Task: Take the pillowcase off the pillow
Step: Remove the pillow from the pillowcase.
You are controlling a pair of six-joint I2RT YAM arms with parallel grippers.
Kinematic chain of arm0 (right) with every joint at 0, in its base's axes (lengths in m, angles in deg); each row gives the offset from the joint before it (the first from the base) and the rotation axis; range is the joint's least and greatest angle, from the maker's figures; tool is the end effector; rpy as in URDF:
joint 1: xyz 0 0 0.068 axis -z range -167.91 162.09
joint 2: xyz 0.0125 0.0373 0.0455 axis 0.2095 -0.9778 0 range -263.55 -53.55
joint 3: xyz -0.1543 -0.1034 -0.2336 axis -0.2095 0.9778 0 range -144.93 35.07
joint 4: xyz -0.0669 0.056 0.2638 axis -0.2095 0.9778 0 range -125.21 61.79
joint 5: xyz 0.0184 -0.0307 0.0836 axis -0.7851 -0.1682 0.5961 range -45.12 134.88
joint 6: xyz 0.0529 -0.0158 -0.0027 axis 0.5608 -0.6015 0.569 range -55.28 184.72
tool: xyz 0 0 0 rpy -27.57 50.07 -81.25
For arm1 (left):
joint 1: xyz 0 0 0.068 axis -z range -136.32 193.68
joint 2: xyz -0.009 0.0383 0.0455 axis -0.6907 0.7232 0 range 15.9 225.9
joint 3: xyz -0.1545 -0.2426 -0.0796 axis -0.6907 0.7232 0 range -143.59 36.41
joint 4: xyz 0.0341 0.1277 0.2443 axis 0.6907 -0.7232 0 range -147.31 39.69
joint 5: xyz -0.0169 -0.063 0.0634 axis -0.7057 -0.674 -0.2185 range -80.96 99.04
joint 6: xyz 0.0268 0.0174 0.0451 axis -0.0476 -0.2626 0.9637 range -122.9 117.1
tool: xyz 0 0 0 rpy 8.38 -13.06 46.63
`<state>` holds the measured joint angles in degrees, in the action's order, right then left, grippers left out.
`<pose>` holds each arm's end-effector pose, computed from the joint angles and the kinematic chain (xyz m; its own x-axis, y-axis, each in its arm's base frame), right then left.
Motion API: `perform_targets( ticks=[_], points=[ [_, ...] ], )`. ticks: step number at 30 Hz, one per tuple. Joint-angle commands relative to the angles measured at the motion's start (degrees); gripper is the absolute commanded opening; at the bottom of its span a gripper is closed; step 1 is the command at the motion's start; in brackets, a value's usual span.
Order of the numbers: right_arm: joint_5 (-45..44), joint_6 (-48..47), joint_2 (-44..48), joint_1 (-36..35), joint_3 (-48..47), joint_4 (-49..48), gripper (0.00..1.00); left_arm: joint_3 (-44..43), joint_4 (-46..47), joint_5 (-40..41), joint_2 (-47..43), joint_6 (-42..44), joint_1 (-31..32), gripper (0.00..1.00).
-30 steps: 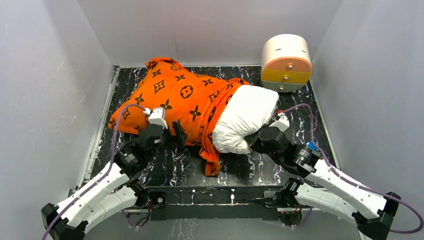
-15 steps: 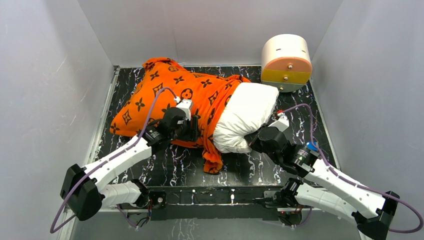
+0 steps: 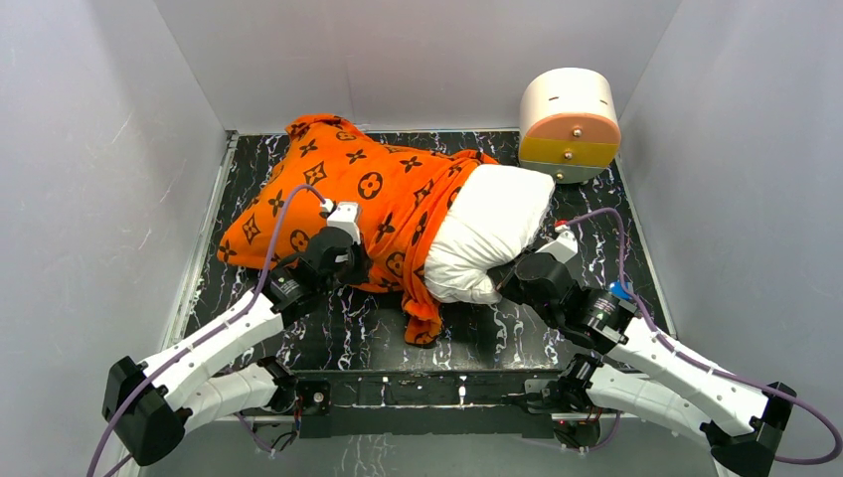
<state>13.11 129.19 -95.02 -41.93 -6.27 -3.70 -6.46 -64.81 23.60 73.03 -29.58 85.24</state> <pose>0.1073 0.1140 0.3097 -0.5160 0.5951 -0.6162 0.0949 0.7546 0.6493 0.1771 -0.1442 0.2979 -0.5359 -0.1056 -0.8377 0.2647 0.9211 -0.2854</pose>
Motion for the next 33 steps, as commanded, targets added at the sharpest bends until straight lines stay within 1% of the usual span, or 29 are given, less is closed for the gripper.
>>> perform_targets(
  ticks=[1, 5, 7, 10, 15, 16, 18, 20, 22, 23, 24, 26, 28, 29, 30, 31, 33],
  points=[
    [-7.29, 0.26, 0.97, 0.51, -1.36, -4.21, 0.00, 0.46, -0.06, 2.65, -1.89, 2.49, -1.04, 0.00],
    [-7.57, -0.10, 0.52, 0.54, -1.99, -3.31, 0.00, -1.21, -8.37, 13.07, -0.97, 1.49, -2.04, 0.00],
    [-9.75, 1.76, 0.80, 0.49, -2.71, 0.09, 0.00, -1.26, -12.26, 18.68, -1.57, -1.36, -3.86, 0.00],
    [-14.61, 2.33, 2.48, 0.49, -2.70, 3.17, 0.00, 1.42, -12.96, 23.29, -4.71, -3.21, -7.99, 0.00],
    [-19.12, 2.96, 3.49, 0.58, -4.23, 10.08, 0.00, 3.87, -12.97, 19.86, -10.54, -4.41, -18.81, 0.00],
    [-19.44, 3.61, 3.32, 0.60, -4.49, 11.57, 0.00, 3.99, -13.05, 19.40, -11.08, -4.43, -20.01, 0.00],
    [-19.60, 4.34, 3.15, 0.58, -4.58, 13.42, 0.00, 4.05, -13.05, 18.82, -11.65, -4.20, -21.46, 0.00],
    [-19.05, 4.58, 3.22, 0.56, -3.90, 13.28, 0.00, 3.44, -12.78, 17.84, -11.62, -3.51, -22.02, 0.00],
    [-17.78, 4.31, 3.24, 0.58, -3.10, 12.17, 0.00, 2.59, -10.66, 13.31, -11.60, -0.92, -22.04, 0.00],
    [-17.10, 3.82, 3.22, 0.58, -2.60, 11.15, 0.00, 2.01, -9.14, 9.47, -11.62, 0.96, -22.05, 0.00],
    [-16.30, 3.28, 3.15, 0.61, -2.12, 9.73, 0.00, 1.24, -7.73, 4.65, -11.49, 2.59, -22.05, 0.04],
    [-14.67, 2.37, 2.81, 0.58, -1.29, 6.46, 0.00, -0.70, -5.84, -4.95, -10.63, 4.58, -22.05, 0.40],
    [-13.15, 1.70, 1.87, 0.58, -0.81, 3.92, 0.00, -2.70, -4.35, -13.77, -9.37, 5.43, -22.05, 0.60],
    [-12.43, 1.37, 1.30, 0.63, -0.70, 2.83, 0.00, -3.59, -3.52, -19.09, -8.73, 5.49, -22.03, 0.67],
    [-11.58, 0.95, 0.59, 0.59, -0.67, 1.67, 0.00, -4.27, -2.76, -22.99, -8.15, 5.49, -22.04, 0.72],
    [-10.77, 0.49, -0.18, 0.59, -0.67, 0.64, 0.00, -4.95, -1.83, -27.92, -7.70, 5.42, -21.97, 0.75],
    [-9.22, -0.47, -1.92, 0.64, -0.88, -1.07, 0.00, -6.32, 0.02, -34.16, -6.74, 4.84, -22.01, 0.77]
  ],
)
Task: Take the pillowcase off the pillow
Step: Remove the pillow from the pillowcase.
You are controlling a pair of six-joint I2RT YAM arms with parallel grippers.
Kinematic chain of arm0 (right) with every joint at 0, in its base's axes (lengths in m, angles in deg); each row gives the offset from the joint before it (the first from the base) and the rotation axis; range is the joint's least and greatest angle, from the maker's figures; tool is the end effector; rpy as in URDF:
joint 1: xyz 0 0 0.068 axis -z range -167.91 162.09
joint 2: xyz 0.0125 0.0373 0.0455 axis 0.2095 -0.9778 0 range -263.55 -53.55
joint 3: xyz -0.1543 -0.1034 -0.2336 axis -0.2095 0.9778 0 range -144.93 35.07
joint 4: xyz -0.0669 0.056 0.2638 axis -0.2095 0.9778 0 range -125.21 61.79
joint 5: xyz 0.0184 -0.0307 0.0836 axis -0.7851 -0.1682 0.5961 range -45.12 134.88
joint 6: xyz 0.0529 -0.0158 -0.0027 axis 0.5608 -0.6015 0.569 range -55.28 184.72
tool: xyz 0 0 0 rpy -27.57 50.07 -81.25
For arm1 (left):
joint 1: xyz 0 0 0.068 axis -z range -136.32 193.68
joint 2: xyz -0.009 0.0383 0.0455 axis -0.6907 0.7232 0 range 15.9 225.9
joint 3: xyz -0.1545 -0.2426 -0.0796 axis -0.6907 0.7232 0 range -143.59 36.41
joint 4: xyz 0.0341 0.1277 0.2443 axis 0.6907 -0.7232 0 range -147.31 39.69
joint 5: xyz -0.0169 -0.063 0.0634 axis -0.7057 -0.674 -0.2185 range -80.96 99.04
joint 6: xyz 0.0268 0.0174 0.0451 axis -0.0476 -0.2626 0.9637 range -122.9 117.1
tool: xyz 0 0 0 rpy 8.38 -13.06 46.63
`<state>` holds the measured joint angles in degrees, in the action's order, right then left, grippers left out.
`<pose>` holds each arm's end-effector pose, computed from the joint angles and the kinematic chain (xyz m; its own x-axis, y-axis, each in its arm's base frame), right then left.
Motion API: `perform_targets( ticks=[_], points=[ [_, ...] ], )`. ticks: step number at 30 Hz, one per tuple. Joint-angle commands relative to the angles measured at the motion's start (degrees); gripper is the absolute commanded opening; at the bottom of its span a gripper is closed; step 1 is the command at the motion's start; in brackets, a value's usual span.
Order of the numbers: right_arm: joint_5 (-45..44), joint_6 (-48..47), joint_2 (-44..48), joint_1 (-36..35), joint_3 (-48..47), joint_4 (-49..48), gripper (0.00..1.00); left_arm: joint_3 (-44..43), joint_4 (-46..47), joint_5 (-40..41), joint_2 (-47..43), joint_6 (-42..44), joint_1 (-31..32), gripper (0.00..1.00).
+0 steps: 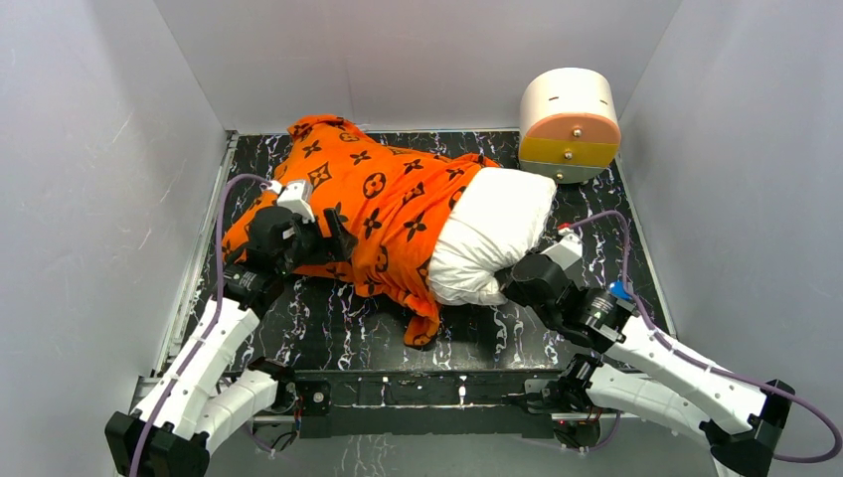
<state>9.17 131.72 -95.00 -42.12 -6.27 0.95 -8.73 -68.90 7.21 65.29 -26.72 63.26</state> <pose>0.1051 0.1082 0.3034 -0.4882 0.6010 -0.6329 0.1685 0.7764 0.6073 0.1879 -0.0680 0.3311 -0.4810 -0.2573 -0.8381 0.1840 0.9051 -0.3834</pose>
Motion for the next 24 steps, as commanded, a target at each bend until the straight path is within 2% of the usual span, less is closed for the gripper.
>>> perform_targets(
  ticks=[1, 5, 9, 15, 17, 20, 24],
  points=[
    [-4.54, -3.40, -2.78, 0.85, -0.91, -6.35, 0.00, -4.70, 5.25, -21.39, 1.47, 1.86, -0.03, 0.77],
    [-1.88, -4.46, -5.56, 0.79, -0.89, -9.04, 0.00, -8.79, 6.64, -33.40, 5.48, 2.16, 0.25, 0.75],
    [0.15, -5.04, -7.51, 0.78, -0.91, -11.34, 0.01, -10.34, 6.46, -37.13, 9.31, 2.66, 4.29, 0.74],
    [1.18, -5.57, -8.82, 0.94, -1.71, -12.21, 0.01, -10.71, 3.75, -24.38, 14.68, 2.95, 19.16, 0.68],
    [1.27, -5.41, -8.66, 0.88, -1.77, -12.17, 0.01, -9.17, 3.74, -17.67, 15.07, 0.41, 20.95, 0.64],
    [1.17, -4.99, -7.95, 0.95, -1.60, -12.08, 0.02, -6.63, 3.89, -10.23, 14.98, -3.50, 21.30, 0.63],
    [-0.53, -2.98, -6.52, 0.89, -0.42, -11.95, 0.05, -6.20, 7.43, -9.47, 16.90, -6.46, 21.30, 0.63]
  ],
)
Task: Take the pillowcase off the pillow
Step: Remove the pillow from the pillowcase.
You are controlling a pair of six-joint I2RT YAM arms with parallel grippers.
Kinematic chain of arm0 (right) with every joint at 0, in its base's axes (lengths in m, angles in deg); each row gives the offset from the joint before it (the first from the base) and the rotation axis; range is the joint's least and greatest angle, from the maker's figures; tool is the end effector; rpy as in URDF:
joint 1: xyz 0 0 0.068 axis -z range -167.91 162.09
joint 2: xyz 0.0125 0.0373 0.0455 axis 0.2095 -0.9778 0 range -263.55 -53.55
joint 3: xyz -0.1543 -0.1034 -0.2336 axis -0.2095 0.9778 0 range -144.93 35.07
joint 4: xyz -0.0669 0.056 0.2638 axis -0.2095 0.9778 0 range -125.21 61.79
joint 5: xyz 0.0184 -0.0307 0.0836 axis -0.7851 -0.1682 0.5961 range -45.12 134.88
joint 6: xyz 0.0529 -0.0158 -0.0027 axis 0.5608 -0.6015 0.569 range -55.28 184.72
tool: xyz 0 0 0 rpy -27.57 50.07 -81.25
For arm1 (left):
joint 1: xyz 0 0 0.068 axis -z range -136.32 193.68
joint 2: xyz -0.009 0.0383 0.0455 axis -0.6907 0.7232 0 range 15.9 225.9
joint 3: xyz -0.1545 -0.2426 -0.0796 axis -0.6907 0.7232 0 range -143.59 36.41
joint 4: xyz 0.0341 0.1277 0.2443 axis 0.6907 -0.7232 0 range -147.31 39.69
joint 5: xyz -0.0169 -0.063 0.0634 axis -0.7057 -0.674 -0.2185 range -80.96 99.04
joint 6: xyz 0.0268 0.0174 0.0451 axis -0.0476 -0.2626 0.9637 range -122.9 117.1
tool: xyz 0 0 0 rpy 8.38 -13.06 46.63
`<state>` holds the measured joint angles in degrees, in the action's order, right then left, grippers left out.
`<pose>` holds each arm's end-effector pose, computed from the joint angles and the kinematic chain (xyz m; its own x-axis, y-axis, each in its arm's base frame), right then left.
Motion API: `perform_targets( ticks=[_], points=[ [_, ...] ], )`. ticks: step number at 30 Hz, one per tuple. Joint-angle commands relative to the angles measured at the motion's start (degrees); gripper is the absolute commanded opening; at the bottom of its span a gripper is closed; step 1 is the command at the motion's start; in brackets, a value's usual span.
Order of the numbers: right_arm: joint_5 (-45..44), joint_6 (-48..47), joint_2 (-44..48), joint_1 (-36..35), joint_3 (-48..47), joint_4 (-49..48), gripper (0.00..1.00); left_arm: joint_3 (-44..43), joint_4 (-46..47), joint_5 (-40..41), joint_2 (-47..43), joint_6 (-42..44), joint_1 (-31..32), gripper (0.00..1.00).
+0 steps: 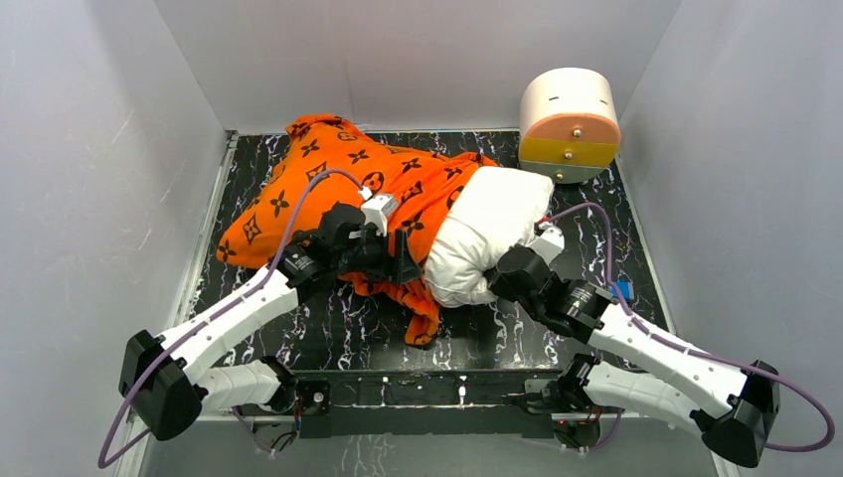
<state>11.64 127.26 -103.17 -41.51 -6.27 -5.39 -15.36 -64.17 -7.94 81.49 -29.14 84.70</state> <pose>0.1254 0.1353 0.2913 -0.5391 0.5194 -0.6630 0.1323 0.8296 0.5424 0.1939 -0.1831 0.3225 -0.6781 0.0295 -0.7344 0.5831 0.6299 -0.5131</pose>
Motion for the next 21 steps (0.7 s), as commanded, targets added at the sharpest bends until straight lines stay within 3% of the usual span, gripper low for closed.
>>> perform_targets(
  ticks=[1, 4, 8, 11, 15, 16, 21],
  points=[
    [-3.35, 1.97, 1.97, 0.27, -0.14, -5.84, 0.05, 0.13, 3.08, 5.03, 2.66, -3.78, -0.09, 0.62],
    [-3.47, 2.27, 2.31, 0.34, 0.00, -6.35, 0.05, -1.66, 2.95, 2.37, 6.62, -3.40, 0.06, 0.57],
    [-3.50, 1.97, 1.66, 0.35, -0.35, -5.52, 0.05, 0.00, 9.60, -4.61, 6.49, -3.54, 0.62, 0.58],
    [-3.62, 2.60, 1.41, 0.37, 0.30, -5.51, 0.05, 0.35, 9.79, -4.58, 6.15, -2.22, 0.90, 0.40],
    [-3.66, 2.64, 1.62, 0.42, 0.82, -6.18, 0.05, -0.03, 4.87, 1.40, 6.16, -0.56, 0.85, 0.04],
    [-4.00, 2.51, 1.56, 0.42, 0.68, -5.97, 0.05, -0.20, 3.03, 4.05, 6.07, -0.46, 0.86, 0.00],
    [-7.05, 2.28, 2.58, 0.57, -0.01, -3.38, 0.05, 0.51, -2.76, 18.30, 3.64, 2.17, 0.69, 0.00]
  ],
)
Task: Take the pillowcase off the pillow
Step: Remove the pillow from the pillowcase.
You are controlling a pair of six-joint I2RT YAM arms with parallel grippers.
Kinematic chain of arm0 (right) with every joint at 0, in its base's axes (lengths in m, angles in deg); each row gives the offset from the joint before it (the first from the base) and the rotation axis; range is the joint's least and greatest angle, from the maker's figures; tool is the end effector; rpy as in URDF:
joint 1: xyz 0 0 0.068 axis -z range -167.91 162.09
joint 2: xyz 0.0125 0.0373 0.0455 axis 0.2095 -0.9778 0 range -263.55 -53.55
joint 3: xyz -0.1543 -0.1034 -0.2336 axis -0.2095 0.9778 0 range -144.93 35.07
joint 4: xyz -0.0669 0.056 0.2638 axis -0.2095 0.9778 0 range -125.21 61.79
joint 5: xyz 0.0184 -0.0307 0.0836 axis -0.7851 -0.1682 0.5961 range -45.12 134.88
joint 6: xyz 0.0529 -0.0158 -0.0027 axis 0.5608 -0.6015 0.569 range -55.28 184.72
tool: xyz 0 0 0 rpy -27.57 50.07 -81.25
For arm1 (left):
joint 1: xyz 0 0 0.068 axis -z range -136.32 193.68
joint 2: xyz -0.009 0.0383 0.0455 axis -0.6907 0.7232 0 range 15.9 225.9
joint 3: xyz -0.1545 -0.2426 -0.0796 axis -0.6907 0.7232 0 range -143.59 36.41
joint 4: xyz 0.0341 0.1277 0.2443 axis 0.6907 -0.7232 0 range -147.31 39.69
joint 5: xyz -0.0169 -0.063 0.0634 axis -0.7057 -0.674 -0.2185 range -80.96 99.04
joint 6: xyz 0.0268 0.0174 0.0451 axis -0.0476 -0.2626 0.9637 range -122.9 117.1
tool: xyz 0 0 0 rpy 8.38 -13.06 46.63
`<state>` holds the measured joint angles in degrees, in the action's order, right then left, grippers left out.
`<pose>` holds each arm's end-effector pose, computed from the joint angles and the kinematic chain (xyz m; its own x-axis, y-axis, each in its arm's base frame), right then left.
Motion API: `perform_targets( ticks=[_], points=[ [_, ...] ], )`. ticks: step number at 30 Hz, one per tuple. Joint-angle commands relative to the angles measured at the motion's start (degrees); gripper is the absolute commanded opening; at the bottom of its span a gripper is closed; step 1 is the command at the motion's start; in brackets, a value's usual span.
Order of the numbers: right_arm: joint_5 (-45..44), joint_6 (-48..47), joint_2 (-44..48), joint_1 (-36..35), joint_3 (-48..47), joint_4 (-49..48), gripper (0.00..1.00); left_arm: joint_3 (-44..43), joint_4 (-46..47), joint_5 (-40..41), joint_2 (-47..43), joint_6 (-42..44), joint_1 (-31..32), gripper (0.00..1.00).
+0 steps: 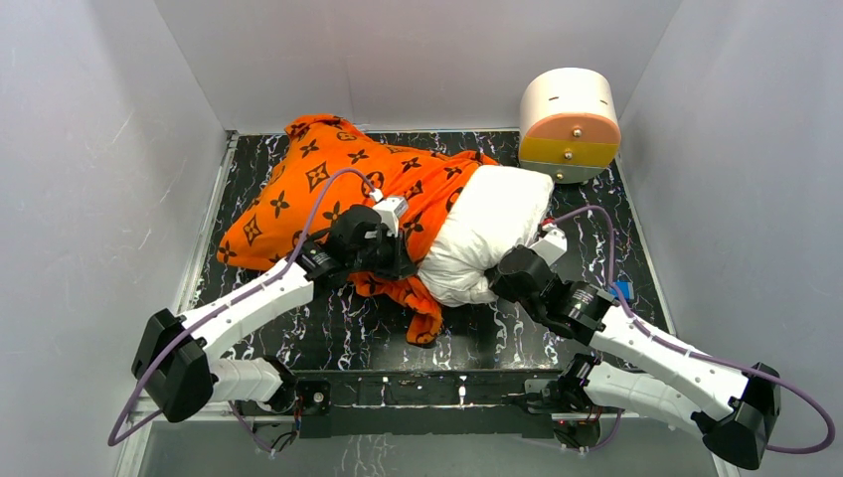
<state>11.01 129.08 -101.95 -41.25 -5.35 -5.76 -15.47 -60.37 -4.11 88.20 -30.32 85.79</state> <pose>0.1237 0.1312 0.2897 -0.5193 0.5560 -0.6490 0.1531 0.8077 0.5694 0.2123 -0.2033 0.2988 -0.7016 0.0298 -0.7119 0.5354 0.6813 -0.4992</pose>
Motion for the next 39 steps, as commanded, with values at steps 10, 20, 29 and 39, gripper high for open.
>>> perform_targets(
  ticks=[10, 20, 29, 39],
  points=[
    [-12.00, 1.35, 1.37, 3.30, -3.69, 8.04, 0.00, 6.43, -21.31, 32.53, -14.10, 3.22, -15.57, 0.00],
    [-4.91, -10.35, 6.56, 4.30, -3.15, -1.65, 0.19, 10.30, -7.66, -4.75, -12.81, 6.18, -17.41, 0.00],
    [-4.63, -24.61, 11.85, 4.32, -13.29, -1.76, 0.50, 14.18, -5.08, -9.53, -7.43, 3.24, -16.70, 0.00],
    [12.90, -35.65, -15.58, 4.34, -31.97, -8.32, 0.65, 15.45, -4.64, -6.42, -12.38, 2.03, -15.92, 0.14]
  ],
)
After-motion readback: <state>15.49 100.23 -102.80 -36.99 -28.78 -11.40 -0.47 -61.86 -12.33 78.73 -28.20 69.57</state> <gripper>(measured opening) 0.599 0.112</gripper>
